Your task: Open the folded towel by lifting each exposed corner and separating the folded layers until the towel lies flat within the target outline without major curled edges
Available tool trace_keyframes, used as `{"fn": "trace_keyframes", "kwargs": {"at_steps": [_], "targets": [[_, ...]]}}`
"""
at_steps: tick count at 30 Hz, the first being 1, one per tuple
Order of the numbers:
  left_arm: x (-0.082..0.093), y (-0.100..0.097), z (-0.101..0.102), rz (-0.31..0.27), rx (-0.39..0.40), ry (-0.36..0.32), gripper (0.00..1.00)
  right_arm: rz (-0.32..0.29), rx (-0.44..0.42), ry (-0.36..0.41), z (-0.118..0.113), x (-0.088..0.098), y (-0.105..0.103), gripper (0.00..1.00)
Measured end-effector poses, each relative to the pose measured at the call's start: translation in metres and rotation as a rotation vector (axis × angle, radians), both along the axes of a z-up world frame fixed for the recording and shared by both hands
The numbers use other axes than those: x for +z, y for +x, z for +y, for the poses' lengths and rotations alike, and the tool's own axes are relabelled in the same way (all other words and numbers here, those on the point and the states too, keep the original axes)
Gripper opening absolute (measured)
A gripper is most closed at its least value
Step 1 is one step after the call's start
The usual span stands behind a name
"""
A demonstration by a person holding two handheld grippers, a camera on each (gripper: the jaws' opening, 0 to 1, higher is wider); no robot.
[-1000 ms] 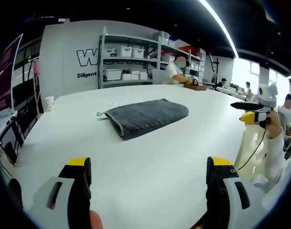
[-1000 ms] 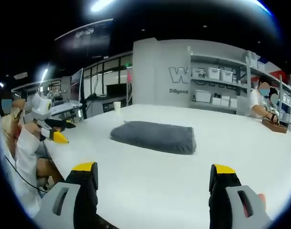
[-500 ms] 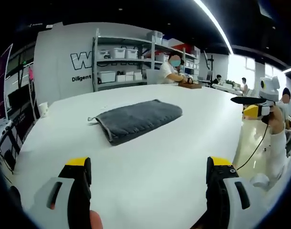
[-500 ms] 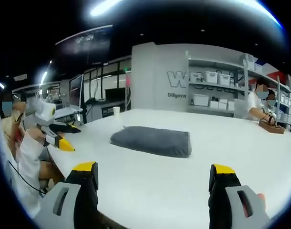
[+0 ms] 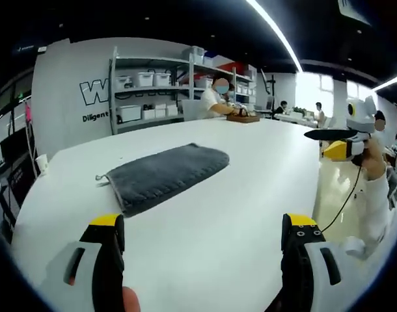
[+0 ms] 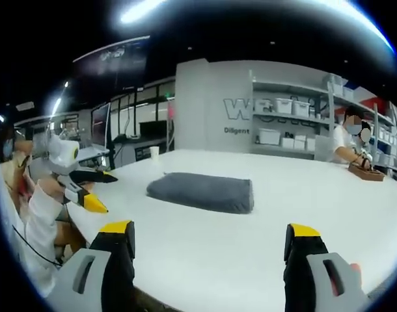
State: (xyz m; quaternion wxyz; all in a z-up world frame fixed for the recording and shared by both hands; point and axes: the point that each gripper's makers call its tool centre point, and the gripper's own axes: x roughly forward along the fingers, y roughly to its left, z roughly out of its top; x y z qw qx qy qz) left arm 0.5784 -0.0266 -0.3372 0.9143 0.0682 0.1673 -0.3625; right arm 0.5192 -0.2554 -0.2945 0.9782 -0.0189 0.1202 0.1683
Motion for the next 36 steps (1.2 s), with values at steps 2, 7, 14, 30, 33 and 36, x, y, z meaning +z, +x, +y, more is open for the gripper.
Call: {"fn": "trace_keyframes", "kwargs": {"at_steps": [2, 7, 14, 30, 33, 36], "targets": [[0.001, 0.004, -0.008, -0.006, -0.008, -0.013, 1.00, -0.003, 0.002, 0.002, 0.000, 0.001, 0.000, 0.95], [0.002, 0.016, -0.028, -0.048, -0.027, 0.027, 1.00, -0.009, -0.007, 0.007, -0.006, 0.004, -0.002, 0.95], [0.016, 0.053, -0.056, -0.219, -0.044, 0.131, 1.00, -0.011, -0.020, 0.007, -0.009, 0.006, -0.003, 0.95], [0.011, 0.115, -0.131, -0.420, -0.211, 0.358, 1.00, -0.024, -0.031, 0.020, -0.014, 0.011, -0.005, 0.95], [0.010, 0.126, -0.148, -0.460, -0.221, 0.385, 1.00, -0.024, -0.031, 0.015, -0.014, 0.011, -0.006, 0.94], [0.014, 0.134, -0.166, -0.574, -0.227, 0.461, 1.00, -0.032, -0.033, 0.026, -0.014, 0.013, -0.007, 0.94]]}}
